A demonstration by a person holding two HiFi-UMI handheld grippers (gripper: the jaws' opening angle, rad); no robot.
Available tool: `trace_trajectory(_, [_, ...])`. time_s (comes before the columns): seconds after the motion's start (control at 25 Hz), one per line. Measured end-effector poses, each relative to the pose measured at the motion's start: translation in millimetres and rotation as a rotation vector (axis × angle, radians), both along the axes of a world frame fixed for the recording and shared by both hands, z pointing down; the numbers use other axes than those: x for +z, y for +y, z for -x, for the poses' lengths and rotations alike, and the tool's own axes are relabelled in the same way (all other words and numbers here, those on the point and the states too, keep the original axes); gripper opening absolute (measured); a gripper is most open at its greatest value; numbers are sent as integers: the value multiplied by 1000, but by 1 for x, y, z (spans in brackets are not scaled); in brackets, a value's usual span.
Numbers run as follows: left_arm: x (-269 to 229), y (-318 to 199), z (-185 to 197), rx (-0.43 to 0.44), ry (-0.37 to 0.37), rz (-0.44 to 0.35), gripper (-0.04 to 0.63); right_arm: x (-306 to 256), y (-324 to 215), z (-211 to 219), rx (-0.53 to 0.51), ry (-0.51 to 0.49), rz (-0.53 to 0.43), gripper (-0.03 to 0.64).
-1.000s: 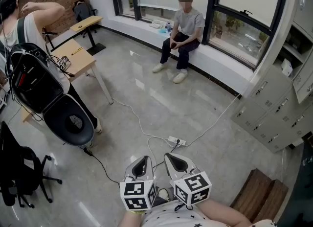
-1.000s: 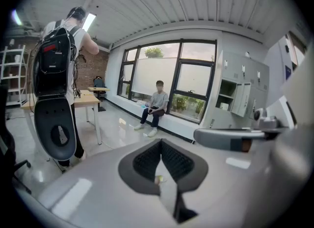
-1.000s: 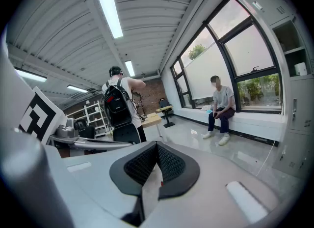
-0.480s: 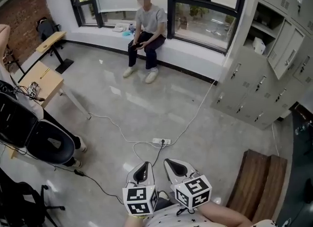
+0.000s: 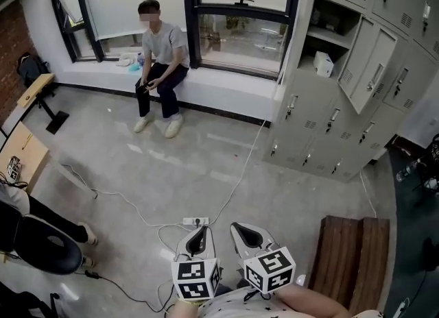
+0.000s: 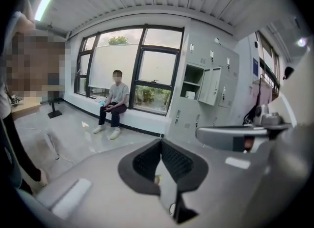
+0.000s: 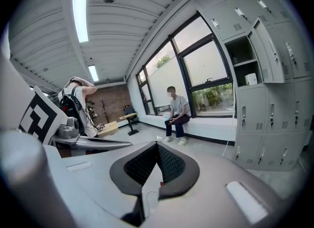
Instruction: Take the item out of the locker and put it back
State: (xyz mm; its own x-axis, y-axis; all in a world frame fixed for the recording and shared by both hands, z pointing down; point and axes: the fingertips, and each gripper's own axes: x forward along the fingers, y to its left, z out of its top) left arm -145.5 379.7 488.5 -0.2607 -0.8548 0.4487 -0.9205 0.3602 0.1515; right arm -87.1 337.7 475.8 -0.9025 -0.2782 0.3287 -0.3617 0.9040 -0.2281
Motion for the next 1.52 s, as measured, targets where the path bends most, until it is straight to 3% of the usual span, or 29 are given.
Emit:
trace_trajectory(0.44, [-17,-205,-71,133,-15,-54,8,-15,-204,-81,184,-9,-43,0])
trace_trajectory(0.84, [-2,-332,-117,301,-2,-9,8,-5,-320,-153,410,-14,21,-1])
trace_trajectory(1.12, [-5,-437,-122,403,-24,-26,8,1,-414,-153,497,-7,7,0])
trace_trajectory(1.52, [-14,-612,-81,503,-35,-1,8,-15,-596,-104,575,22,-81,-1])
